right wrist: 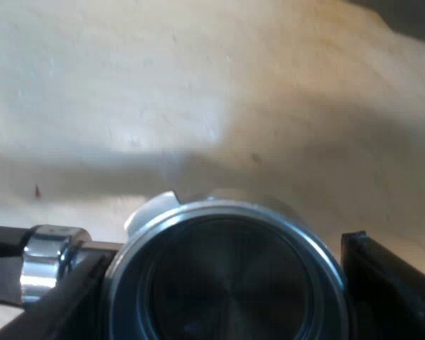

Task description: Put the handle in the coffee machine

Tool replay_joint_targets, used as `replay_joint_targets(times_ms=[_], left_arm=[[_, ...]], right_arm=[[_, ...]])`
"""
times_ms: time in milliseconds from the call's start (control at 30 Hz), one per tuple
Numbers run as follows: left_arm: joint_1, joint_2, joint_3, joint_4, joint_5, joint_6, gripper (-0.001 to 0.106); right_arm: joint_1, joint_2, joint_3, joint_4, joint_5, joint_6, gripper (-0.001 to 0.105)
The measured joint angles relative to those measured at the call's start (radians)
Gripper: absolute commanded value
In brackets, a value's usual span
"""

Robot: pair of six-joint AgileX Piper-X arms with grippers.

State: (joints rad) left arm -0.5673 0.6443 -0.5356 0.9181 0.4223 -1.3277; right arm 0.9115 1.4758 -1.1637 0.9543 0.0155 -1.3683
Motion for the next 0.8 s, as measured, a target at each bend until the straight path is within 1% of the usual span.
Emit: replay_joint_targets(times_ms=[67,167,233,367,467,567,667,700,800], left_arm=[[0.000,0.000,0.000,0.000,0.020,0.003,0.067],[0.000,0.000,0.000,0.001,0.020,0.006,0.067],[0.000,0.000,0.000,0.001,0.034,0.013,0.067],[0.000,0.000,0.000,0.001,0.142,0.081,0.067],[0.000,0.000,0.000,-0.006,0.168,0.098,0.067],[0.000,0.000,0.000,-0.035,0.171,0.101,0.067],[0.000,0.002,0.005,-0.095,0.174,0.106,0.067],[0.000,0.002,0.015,-0.124,0.176,0.108,0.067],[0.000,0.002,0.043,-0.165,0.177,0.107,0.067]], right_arm=[[0.000,-0.031,0.000,0.020,-0.001,0.000,0.000],[0.000,-0.078,0.000,0.046,-0.001,0.000,0.000],[0.000,-0.107,0.000,0.062,0.001,0.000,0.000],[0.000,-0.160,0.000,0.077,0.001,0.000,0.000],[0.000,-0.186,0.000,0.080,0.001,0.003,0.000],[0.000,-0.205,0.002,0.082,-0.003,0.005,0.000],[0.000,-0.214,0.002,0.082,-0.009,0.005,0.000],[0.000,-0.215,0.002,0.082,-0.016,0.005,0.000],[0.000,-0.214,0.002,0.082,-0.037,0.005,0.000]])
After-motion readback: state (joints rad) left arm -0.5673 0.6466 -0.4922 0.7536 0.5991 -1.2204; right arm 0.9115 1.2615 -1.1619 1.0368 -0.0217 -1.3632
